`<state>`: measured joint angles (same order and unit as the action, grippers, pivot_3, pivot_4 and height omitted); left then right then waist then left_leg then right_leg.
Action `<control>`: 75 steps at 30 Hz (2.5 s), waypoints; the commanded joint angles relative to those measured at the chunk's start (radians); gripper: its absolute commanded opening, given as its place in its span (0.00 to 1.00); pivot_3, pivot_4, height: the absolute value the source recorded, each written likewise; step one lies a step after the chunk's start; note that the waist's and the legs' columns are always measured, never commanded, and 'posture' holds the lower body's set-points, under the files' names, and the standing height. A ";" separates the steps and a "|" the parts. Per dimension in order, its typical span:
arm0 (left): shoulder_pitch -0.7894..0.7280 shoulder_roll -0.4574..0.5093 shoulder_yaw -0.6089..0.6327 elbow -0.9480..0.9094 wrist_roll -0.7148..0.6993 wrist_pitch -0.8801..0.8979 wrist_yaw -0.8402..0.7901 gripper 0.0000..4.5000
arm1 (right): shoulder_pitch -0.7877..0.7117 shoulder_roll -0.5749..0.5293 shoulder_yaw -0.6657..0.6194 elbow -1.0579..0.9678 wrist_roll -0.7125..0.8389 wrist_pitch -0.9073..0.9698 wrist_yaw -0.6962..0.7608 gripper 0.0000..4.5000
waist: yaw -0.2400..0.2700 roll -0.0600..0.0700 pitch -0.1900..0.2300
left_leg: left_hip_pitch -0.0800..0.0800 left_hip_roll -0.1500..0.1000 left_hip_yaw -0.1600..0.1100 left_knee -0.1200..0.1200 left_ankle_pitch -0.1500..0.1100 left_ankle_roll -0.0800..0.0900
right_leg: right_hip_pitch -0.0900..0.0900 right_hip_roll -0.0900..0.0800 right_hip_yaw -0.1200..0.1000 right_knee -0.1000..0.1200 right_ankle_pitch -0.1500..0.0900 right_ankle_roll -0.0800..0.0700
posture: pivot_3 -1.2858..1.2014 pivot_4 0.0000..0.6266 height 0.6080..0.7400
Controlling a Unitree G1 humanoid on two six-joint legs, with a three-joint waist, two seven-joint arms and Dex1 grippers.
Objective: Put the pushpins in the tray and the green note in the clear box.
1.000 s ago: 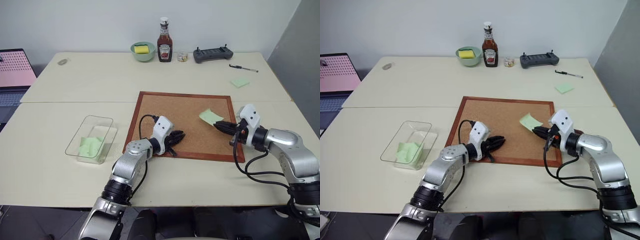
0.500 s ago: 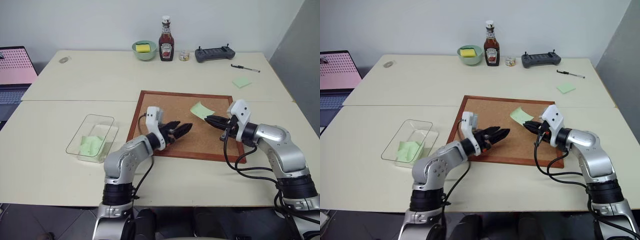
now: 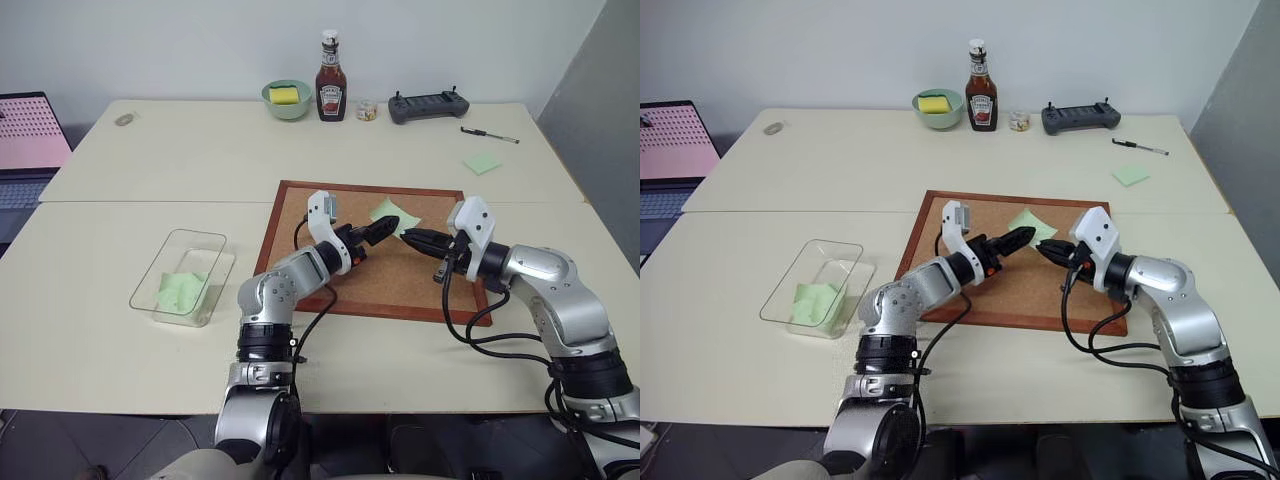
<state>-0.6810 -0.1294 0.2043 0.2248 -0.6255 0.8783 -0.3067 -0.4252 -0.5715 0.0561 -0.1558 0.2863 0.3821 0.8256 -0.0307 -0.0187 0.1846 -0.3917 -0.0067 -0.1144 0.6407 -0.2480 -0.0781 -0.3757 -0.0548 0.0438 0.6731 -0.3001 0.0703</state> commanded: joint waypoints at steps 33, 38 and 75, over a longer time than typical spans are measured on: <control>-0.040 -0.068 0.038 0.035 -0.275 0.013 0.055 0.01 | -0.033 0.027 -0.002 -0.037 -0.042 -0.057 -0.031 0.00 | 0.000 0.000 0.000 | 0.000 0.000 0.000 0.000 0.001 -0.001 | 0.000 0.000 0.000 0.000 0.000 0.000 | 0.52 0.24 1.00; -0.030 -0.063 0.036 0.032 -0.277 -0.007 0.068 0.01 | -0.032 0.037 -0.021 -0.035 -0.028 -0.055 -0.047 0.00 | 0.000 0.000 0.000 | 0.000 0.000 0.000 0.000 0.001 -0.002 | 0.000 0.000 0.000 0.000 0.000 0.000 | 0.52 0.24 1.00; 0.010 -0.037 -0.037 0.031 -0.207 -0.101 0.064 0.01 | -0.051 0.200 -0.216 -0.103 0.218 0.290 -0.351 0.00 | -0.001 0.000 0.000 | -0.003 0.000 0.000 0.000 0.000 0.000 | -0.004 0.000 0.001 0.001 0.000 0.000 | 0.52 0.24 1.00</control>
<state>-0.6798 -0.1292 0.1712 0.2776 -0.8334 0.7931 -0.2332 -0.4534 -0.3779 -0.1301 -0.2216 0.4687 0.6666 0.4863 -0.0318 -0.0184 0.1845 -0.3943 -0.0067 -0.1141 0.6407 -0.2481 -0.0777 -0.3794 -0.0547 0.0444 0.6745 -0.2999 0.0700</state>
